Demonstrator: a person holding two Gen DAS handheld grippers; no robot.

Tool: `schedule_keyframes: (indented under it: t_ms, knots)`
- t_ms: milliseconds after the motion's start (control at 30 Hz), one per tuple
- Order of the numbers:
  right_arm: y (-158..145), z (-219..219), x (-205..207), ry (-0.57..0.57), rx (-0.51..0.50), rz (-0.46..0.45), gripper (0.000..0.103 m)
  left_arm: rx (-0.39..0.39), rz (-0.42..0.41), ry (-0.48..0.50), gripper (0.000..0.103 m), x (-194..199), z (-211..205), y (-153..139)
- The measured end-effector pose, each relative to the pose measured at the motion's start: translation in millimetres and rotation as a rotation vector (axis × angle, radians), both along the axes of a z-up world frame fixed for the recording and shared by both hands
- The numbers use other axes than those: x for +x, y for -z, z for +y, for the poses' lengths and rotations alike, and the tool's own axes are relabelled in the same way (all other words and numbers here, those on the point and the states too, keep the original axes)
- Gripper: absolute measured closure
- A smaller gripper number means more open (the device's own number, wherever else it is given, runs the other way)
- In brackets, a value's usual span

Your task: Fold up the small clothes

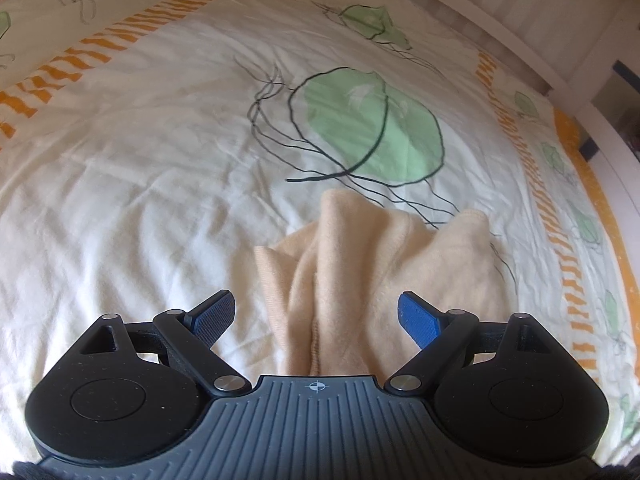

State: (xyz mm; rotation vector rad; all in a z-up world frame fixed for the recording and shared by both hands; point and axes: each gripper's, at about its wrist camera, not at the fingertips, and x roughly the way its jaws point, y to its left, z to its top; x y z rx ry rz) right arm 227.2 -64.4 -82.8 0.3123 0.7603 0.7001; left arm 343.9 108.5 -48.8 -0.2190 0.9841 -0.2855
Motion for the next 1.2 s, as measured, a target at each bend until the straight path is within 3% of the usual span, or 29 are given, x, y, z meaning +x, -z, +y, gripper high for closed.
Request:
schedule_keyframes:
  t_ms: [167, 333, 467, 533, 600, 733, 800, 1067, 1200]
  knots:
    - [-13.8, -44.6, -10.0, 0.144, -0.020, -0.049, 0.046, 0.030, -0.012, 0.098, 0.014, -6.8, -22.9, 4.1]
    - [-12.4, -68.2, -10.9, 0.251, -0.121, -0.088, 0.046, 0.093, 0.030, 0.119, 0.014, -6.2, -28.9, 18.5]
    - [3.3, -69.7, -7.5, 0.237, -0.170, -0.019, 0.046, 0.168, 0.115, 0.079, 0.014, -4.9, -15.3, 40.3]
    - [11.4, -71.0, -11.9, 0.219, -0.183, 0.025, 0.046, 0.130, 0.134, 0.070, 0.013, -4.5, -4.7, 45.5]
    - [15.0, -73.5, -19.6, 0.206, -0.187, 0.027, 0.046, 0.121, 0.142, 0.067, 0.013, -6.7, 2.1, 46.2]
    - [5.8, -77.9, -18.7, 0.157, -0.207, 0.039, 0.046, 0.185, 0.126, 0.098, 0.013, -15.1, 1.4, 40.7]
    - [-6.4, -84.5, -16.6, 0.168, -0.195, 0.002, 0.046, 0.209, 0.119, 0.112, 0.012, -18.8, 1.5, 38.2]
    - [-40.8, -82.0, 49.6, 0.188, -0.206, -0.192, 0.046, 0.210, 0.136, 0.129, 0.012, -19.4, 2.9, 38.2]
    - [-28.8, -62.6, 94.6, 0.155, -0.219, -0.182, 0.046, 0.202, 0.142, 0.131, 0.011, -15.8, 2.7, 39.2]
